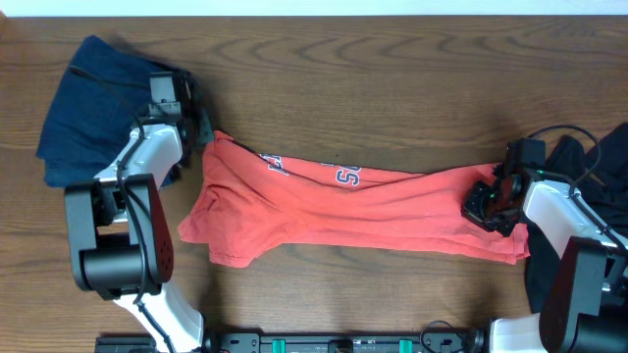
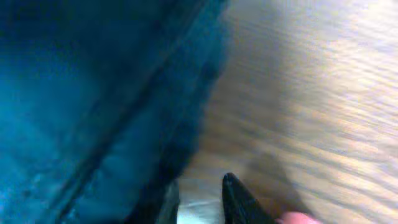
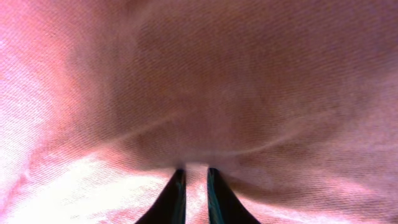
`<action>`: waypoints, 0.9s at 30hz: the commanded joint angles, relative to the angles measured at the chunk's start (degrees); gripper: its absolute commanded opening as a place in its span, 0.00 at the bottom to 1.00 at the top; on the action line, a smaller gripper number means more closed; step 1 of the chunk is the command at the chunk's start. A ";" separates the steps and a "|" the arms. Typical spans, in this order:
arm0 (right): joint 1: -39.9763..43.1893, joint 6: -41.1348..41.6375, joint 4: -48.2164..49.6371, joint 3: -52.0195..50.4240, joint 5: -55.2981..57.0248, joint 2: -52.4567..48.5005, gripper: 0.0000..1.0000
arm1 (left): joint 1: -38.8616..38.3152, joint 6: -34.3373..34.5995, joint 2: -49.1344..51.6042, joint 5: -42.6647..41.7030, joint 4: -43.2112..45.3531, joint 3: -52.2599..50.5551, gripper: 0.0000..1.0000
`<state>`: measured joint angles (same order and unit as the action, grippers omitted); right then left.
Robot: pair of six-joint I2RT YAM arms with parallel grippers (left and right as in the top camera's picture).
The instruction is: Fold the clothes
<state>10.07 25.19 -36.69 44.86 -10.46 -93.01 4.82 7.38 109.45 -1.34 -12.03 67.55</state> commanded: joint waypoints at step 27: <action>0.48 0.98 0.46 -3.06 7.08 -4.94 0.28 | -1.75 -32.98 2.43 -7.28 -5.64 1.16 0.37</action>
<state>10.00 25.47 -36.60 45.21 -12.05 -93.27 3.20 -24.38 110.48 -8.25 -18.46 68.12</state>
